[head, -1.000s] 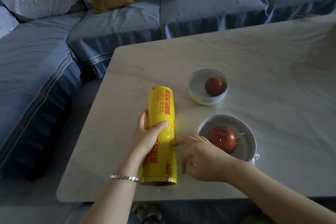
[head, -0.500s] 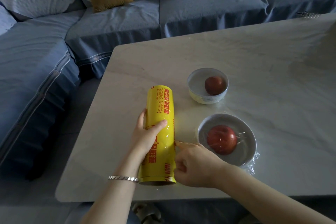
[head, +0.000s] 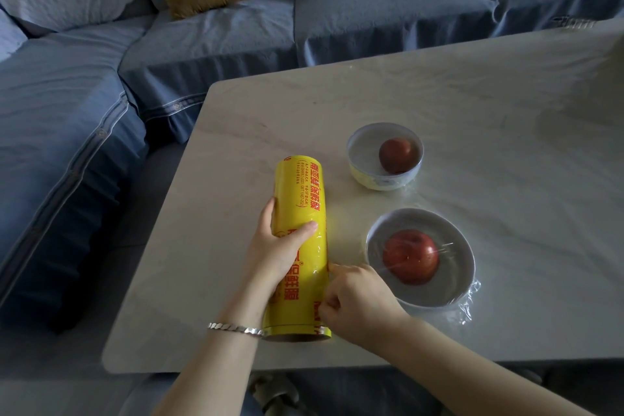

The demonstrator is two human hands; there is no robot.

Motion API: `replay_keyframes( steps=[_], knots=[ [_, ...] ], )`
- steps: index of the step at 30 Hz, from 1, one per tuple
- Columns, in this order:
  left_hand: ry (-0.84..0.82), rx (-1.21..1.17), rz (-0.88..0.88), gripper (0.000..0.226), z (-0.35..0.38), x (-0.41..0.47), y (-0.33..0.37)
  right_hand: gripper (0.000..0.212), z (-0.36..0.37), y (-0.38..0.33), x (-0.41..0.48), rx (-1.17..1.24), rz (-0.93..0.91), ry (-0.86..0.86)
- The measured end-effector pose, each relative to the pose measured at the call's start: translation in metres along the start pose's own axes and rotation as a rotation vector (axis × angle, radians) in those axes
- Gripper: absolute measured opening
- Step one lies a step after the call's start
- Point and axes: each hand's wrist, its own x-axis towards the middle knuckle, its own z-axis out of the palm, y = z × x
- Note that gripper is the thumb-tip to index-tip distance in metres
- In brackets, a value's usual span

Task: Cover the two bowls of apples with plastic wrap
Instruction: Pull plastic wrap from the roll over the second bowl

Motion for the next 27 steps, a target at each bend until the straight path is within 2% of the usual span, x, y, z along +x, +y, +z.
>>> replay_keyframes(
  steps=[2, 4, 9, 13, 17, 19, 21, 24, 27],
  knots=[
    [0.002, -0.021, -0.009, 0.082, -0.002, 0.001, -0.001, 0.024, 0.0, 0.004, 0.002, -0.036, -0.015, 0.052],
    [0.0, -0.058, -0.022, 0.08, -0.005, 0.002, -0.003, 0.028, 0.0, 0.006, 0.002, -0.035, -0.034, 0.065],
    [-0.027, -0.109, -0.033, 0.078, -0.009, 0.006, -0.006, 0.017, 0.0, 0.014, 0.001, -0.07, -0.115, 0.003],
    [-0.047, -0.152, -0.041, 0.075, -0.013, 0.009, -0.008, 0.036, -0.007, 0.027, -0.008, -0.191, -0.258, -0.126],
    [-0.075, -0.17, -0.047, 0.077, -0.013, 0.008, -0.008, 0.032, -0.017, 0.01, -0.012, -0.114, -0.155, -0.096],
    [-0.094, -0.21, -0.044, 0.08, -0.015, 0.008, -0.008, 0.051, -0.028, -0.001, -0.008, -0.158, -0.109, -0.03],
    [-0.125, -0.271, -0.039, 0.089, -0.019, 0.005, -0.007, 0.069, -0.043, -0.006, -0.003, -0.044, -0.027, -0.062],
    [-0.192, -0.35, -0.027, 0.098, -0.028, -0.004, -0.002, 0.068, -0.059, -0.004, 0.014, 0.12, 0.022, -0.031],
    [-0.241, -0.38, 0.034, 0.075, -0.036, -0.018, 0.008, 0.067, -0.063, -0.006, 0.048, 0.145, 0.009, 0.022]
  ],
)
